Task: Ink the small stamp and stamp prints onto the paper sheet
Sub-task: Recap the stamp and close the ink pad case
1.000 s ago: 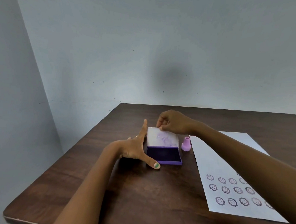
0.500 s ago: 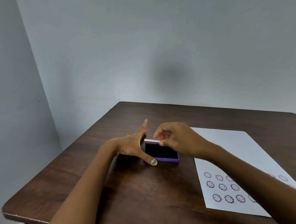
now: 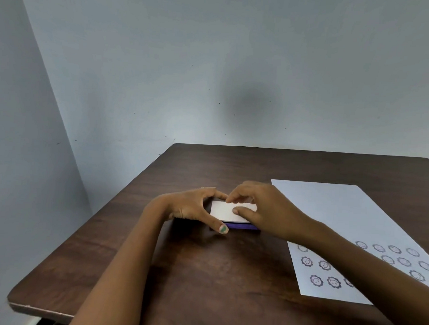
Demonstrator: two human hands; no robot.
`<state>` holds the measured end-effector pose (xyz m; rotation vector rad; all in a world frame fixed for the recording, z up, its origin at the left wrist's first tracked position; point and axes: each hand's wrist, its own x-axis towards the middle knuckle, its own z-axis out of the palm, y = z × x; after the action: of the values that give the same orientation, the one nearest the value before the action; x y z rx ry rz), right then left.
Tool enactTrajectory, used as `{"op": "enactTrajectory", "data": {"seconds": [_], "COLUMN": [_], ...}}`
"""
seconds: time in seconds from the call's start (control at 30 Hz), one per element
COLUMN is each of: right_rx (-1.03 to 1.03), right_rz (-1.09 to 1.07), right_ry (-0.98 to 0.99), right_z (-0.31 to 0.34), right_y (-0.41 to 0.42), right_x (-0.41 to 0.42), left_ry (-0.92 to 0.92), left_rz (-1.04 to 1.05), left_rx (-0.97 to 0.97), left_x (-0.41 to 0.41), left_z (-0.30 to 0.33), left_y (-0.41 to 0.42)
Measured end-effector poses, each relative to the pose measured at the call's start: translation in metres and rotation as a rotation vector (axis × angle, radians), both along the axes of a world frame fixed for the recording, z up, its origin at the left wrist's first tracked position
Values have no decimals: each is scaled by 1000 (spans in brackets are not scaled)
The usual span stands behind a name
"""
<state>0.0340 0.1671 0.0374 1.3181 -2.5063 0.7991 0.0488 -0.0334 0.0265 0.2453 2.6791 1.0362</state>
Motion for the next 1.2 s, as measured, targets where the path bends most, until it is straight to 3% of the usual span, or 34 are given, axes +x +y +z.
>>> {"op": "enactTrajectory", "data": {"seconds": [0.37, 1.2], "right_rx": [374, 380], "right_rz": [-33, -49], "right_ry": [-140, -105], "right_z": [1, -12], "right_y": [5, 9], "right_x": [-13, -7], "left_ry": [27, -10], "left_rz": [21, -53], "left_rx": [5, -111], "left_x": [0, 0], "left_z": [1, 3], "left_y": [-5, -9]}}
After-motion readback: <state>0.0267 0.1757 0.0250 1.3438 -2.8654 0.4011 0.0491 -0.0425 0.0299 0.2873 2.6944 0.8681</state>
